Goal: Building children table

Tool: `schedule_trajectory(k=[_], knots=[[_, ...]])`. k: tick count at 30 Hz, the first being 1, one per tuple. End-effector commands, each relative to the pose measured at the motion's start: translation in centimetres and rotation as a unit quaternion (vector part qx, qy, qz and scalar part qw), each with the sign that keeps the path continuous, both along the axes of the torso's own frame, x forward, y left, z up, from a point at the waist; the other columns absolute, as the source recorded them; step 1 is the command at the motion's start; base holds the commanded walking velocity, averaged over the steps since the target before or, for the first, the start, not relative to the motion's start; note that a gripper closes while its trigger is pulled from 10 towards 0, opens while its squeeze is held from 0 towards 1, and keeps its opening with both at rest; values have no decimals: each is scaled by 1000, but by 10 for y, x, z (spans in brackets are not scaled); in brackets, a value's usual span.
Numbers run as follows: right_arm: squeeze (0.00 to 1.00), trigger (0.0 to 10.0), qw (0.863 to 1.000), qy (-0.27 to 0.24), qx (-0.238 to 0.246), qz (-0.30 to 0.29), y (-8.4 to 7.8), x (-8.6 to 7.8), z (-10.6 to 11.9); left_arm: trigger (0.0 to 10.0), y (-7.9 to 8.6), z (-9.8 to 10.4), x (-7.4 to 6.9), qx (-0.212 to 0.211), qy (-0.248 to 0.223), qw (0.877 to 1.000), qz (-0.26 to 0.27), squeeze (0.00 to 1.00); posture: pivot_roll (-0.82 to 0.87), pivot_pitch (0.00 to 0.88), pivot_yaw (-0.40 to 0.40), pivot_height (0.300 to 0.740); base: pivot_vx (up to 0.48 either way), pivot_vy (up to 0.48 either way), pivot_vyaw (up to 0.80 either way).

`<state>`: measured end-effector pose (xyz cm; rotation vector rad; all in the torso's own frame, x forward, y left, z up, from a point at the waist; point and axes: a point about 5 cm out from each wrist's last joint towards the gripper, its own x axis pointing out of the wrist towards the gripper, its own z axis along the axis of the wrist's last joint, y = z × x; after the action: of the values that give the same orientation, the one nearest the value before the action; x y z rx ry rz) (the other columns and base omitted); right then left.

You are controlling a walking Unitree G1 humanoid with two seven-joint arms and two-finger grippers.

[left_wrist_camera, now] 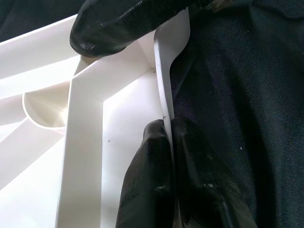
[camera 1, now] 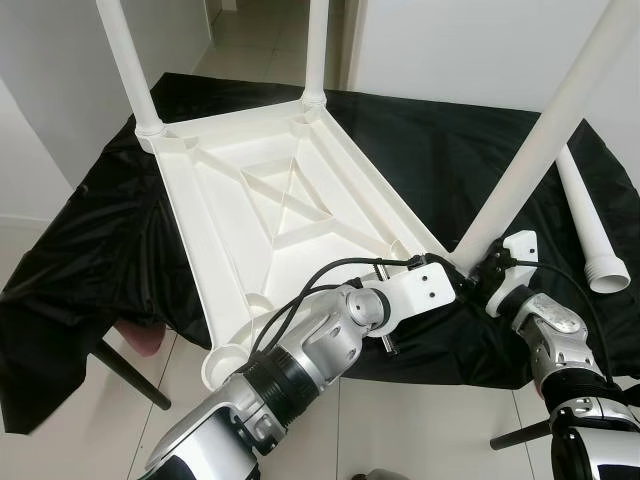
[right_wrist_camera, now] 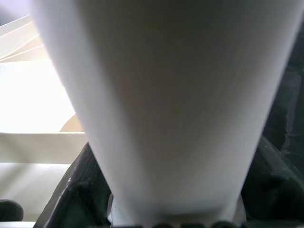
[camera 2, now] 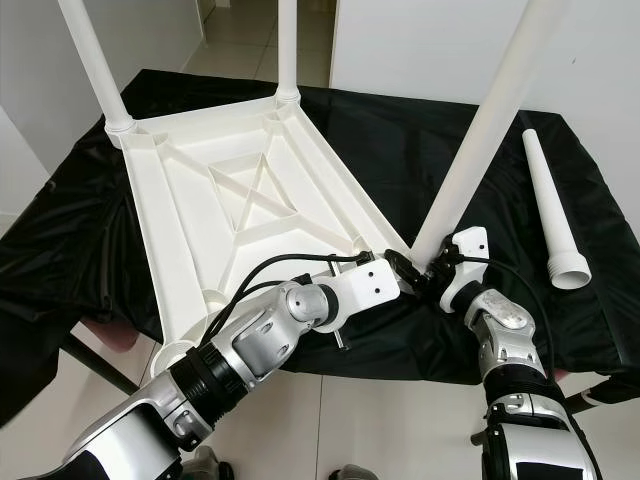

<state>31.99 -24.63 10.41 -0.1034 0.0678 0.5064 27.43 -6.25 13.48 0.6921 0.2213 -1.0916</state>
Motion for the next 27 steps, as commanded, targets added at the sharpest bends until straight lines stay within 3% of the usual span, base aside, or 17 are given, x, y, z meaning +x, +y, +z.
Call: schedule_trajectory(k=[1, 7, 10, 15, 19, 21, 27], knots=[[0, 0, 995, 90, -25, -46, -5, -13, -35, 10000, -5, 1, -6, 5, -1, 1000, -28, 0, 25, 31, 1, 740, 0, 0, 0], [0, 0, 995, 70, -6, -70, 1, -10, -32, 10000, -5, 1, -7, 5, -1, 1000, -29, 0, 25, 28, 0, 740, 0, 0, 0], [0, 0, 994, 43, 6, -104, 14, -8, -29, 10000, -6, 1, -7, 5, 0, 1000, -30, 0, 23, 24, -2, 740, 0, 0, 0], [0, 0, 991, 39, 17, -126, 30, -9, -34, 10000, -7, 0, -8, 4, 0, 999, -31, 0, 20, 20, -5, 740, 0, 0, 0], [0, 0, 988, 42, 20, -144, 33, -9, -36, 10000, -7, 0, -9, 4, 1, 999, -32, 0, 19, 20, -8, 740, 0, 0, 0], [0, 0, 974, 51, 44, -217, 40, -8, -39, 10000, -8, -1, -9, 3, 2, 999, -32, 0, 21, 20, -11, 740, 0, 0, 0], [0, 0, 957, 46, 56, -282, 52, -10, -38, 10000, -8, -1, -10, 2, 4, 1000, -30, 0, 25, 19, -17, 740, 0, 0, 0]])
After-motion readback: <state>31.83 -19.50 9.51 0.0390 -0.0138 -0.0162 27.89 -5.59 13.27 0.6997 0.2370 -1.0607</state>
